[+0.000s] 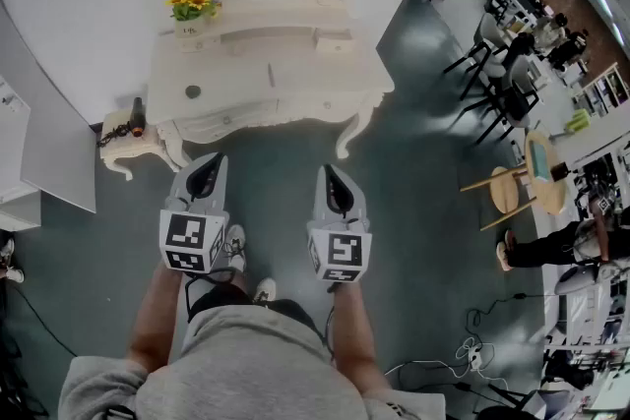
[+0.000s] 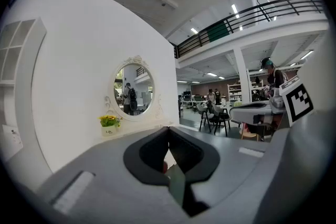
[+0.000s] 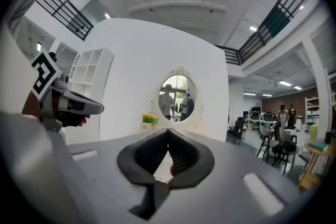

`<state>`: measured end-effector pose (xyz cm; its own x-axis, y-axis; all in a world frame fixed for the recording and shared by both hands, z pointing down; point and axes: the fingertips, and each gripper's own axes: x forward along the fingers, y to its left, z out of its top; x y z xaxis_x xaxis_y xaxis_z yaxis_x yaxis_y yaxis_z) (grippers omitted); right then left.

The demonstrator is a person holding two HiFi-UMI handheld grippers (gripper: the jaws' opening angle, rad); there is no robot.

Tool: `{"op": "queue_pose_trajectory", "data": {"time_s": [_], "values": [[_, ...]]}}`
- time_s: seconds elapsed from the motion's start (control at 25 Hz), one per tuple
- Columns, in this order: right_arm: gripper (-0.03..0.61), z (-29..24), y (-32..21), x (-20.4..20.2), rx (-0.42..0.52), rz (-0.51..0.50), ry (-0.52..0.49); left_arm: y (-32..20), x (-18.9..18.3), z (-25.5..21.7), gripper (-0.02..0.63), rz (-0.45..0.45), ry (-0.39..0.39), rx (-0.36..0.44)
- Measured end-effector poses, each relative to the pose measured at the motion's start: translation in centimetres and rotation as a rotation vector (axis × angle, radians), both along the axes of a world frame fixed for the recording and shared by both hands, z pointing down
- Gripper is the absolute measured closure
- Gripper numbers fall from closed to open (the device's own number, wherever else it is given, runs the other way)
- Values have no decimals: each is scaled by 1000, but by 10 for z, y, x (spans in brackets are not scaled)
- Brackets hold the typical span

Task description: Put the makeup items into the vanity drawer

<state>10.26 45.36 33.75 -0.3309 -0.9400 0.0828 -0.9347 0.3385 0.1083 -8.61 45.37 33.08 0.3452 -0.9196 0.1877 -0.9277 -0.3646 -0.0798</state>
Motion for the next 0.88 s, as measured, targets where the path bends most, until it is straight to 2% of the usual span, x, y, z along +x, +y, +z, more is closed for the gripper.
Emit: {"op": "queue_pose_trajectory", "data": {"time_s": [0.48,0.88], "values": [[575,7,-48,-1,-24,12,-10,-51,1,7,603,14,3,-24],[575,3,-118,-13,-49,32,-17,-126,-8,6,603,35,13,-37]]}}
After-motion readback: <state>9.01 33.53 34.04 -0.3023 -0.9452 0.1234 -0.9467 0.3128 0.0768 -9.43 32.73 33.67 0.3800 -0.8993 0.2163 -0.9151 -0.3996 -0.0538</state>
